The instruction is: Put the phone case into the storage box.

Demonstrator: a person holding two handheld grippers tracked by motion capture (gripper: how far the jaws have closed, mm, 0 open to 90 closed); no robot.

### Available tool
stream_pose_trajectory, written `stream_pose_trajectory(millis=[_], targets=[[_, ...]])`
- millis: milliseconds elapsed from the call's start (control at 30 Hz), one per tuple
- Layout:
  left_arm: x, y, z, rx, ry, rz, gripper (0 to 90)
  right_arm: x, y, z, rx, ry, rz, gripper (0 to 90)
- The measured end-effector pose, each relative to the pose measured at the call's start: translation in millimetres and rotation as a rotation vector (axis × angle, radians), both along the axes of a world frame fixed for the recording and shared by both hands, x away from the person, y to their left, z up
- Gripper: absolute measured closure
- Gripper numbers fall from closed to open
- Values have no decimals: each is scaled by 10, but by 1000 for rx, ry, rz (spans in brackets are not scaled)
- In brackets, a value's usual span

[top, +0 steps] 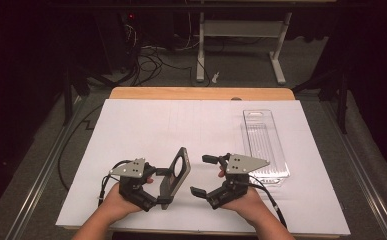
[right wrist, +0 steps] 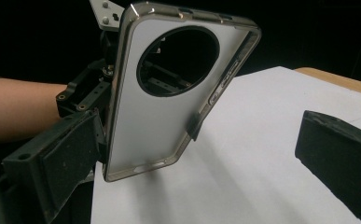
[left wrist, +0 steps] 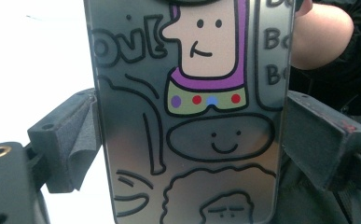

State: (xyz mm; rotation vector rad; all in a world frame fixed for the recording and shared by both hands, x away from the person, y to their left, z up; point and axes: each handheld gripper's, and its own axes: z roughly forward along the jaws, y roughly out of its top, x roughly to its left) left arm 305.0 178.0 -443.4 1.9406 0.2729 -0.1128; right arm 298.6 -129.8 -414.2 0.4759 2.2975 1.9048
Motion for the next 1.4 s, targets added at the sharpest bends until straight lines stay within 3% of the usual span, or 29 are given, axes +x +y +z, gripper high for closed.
stream_pose_trajectory(millis=[1400], targets=[[-80,-160,-46,39,-21,-99,128,-30,37,100,63,-11,74,1]])
